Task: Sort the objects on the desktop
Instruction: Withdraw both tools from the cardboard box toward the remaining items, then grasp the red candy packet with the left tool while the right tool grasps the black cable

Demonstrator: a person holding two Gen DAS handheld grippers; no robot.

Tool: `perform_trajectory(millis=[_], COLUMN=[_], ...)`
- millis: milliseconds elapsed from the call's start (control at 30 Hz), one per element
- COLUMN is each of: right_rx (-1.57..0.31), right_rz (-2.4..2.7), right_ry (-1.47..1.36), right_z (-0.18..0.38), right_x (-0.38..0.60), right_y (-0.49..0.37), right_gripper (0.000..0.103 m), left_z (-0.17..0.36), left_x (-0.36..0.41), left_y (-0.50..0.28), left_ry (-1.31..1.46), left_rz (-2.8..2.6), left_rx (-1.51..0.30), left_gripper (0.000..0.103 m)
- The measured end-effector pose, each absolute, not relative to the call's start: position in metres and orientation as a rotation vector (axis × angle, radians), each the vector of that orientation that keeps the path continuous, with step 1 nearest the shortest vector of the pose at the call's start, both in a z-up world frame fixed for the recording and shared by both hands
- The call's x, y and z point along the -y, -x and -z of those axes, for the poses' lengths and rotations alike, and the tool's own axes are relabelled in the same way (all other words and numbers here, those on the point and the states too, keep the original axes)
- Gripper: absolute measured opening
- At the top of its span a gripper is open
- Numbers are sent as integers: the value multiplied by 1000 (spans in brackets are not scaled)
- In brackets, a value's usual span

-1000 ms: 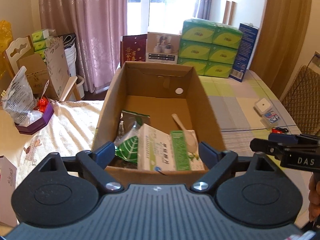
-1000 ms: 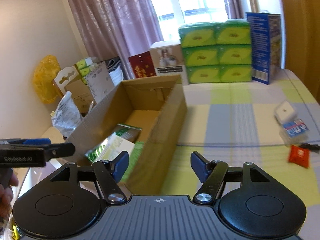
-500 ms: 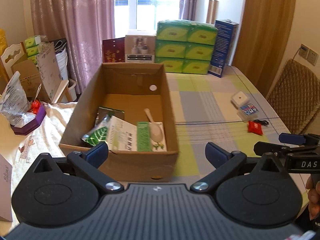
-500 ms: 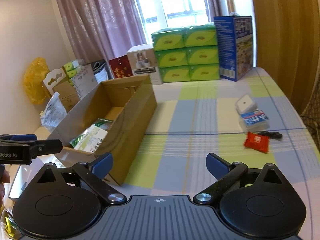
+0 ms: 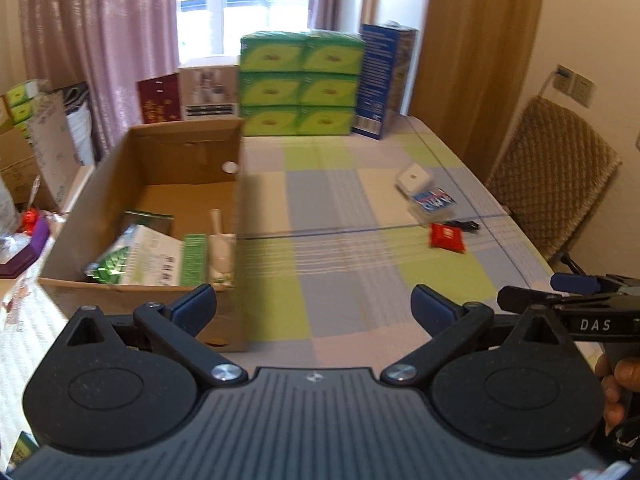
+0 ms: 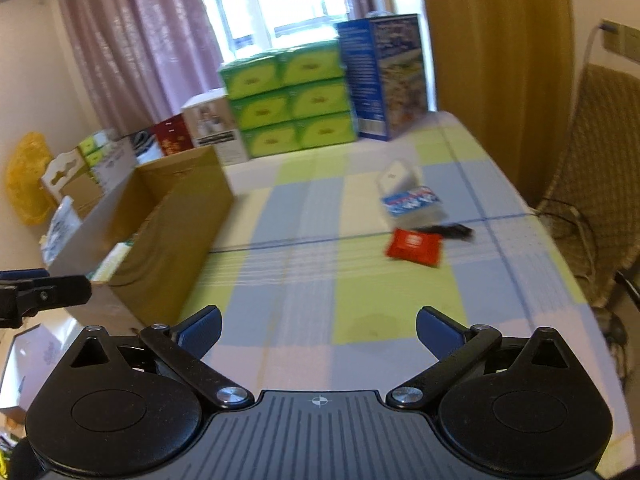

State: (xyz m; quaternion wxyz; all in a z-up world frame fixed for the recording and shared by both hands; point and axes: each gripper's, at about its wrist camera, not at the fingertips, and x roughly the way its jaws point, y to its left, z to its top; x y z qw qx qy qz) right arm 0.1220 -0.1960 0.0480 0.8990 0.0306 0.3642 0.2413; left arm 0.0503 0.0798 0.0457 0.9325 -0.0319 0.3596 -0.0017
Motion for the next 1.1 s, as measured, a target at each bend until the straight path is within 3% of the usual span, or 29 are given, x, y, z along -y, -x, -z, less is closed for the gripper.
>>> perform_trajectory(millis=[600, 1100], right_rx=[-761, -799], right_rz=[-373, -492], right_ry=[-98, 155], right_z=[-40, -24], right_x=[283, 299], right_y=[-156, -250], right_gripper=[101, 101], left_z=[-18, 21], left_x=[-3, 56], left_y=[-100, -184], left_ry=[6, -43], left_rz=[116, 188], left_rx=[-784, -830], left_gripper=[102, 102])
